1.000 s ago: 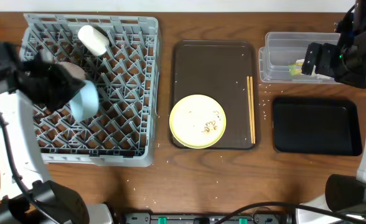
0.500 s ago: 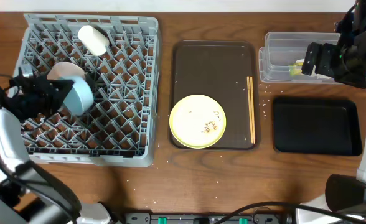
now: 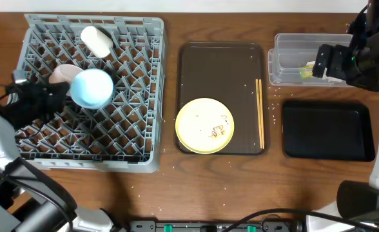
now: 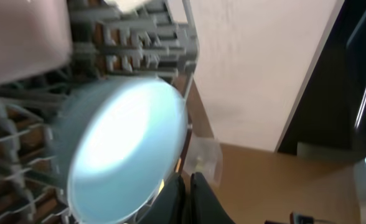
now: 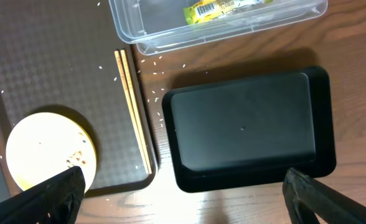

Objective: Sort waste into correct bins and load items into the dishwasher

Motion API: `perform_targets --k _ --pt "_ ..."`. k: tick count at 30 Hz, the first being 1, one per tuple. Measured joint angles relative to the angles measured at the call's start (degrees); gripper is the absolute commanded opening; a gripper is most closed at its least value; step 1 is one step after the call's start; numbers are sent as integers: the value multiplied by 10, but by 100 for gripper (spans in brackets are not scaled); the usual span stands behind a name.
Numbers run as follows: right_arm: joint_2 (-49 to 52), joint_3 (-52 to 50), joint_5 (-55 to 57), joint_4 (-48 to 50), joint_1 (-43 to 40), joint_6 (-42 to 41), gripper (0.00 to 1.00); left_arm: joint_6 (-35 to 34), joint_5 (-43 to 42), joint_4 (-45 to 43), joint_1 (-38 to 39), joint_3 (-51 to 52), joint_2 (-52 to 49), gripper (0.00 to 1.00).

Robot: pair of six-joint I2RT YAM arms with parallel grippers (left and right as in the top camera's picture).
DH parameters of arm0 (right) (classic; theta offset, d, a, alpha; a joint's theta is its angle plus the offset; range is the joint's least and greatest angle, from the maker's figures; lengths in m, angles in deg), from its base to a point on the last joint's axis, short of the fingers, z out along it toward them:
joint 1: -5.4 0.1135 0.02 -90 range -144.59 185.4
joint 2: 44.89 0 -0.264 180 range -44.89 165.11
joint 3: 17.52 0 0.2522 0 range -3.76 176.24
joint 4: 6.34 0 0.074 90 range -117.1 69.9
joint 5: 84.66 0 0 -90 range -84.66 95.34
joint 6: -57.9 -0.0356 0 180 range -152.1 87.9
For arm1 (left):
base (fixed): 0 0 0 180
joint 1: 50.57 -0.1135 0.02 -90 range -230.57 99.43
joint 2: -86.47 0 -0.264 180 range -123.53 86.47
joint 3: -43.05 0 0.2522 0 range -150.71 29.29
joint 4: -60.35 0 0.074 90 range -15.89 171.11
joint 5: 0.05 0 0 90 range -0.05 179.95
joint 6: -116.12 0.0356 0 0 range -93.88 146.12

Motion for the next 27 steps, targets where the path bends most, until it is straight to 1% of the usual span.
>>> perform_targets --k 6,10,11,12,13,14,16,17,18,19,20,23,25,27 --pt "0 0 0 0 0 0 99 0 -3 23 -52 0 0 8" --pt "0 0 0 0 0 0 99 2 -10 33 -69 0 0 8" --pt "0 0 0 0 0 0 99 5 -15 33 -68 0 1 10" --pt "0 0 0 0 0 0 99 10 -18 33 -65 0 3 16" --pt "0 0 0 0 0 0 99 15 -20 34 -61 0 6 17" --pt "0 0 0 0 0 0 99 22 -19 34 -53 1 12 29" --pt "0 0 0 0 0 0 99 36 -7 34 -31 1 32 40" --pt "0 0 0 0 0 0 99 38 12 34 -14 1 48 47" --pt "0 0 0 0 0 0 99 42 33 34 5 1 64 58" --pt "0 0 0 1 0 0 99 47 61 34 27 1 82 66" --pt "0 0 0 2 0 0 99 48 100 34 54 0 103 72" --pt "0 0 0 3 0 0 99 53 207 27 139 -7 156 77" --pt "0 0 0 4 0 0 99 54 291 12 207 -14 184 78" --pt "0 0 0 4 0 0 99 57 353 1 259 -17 197 79"
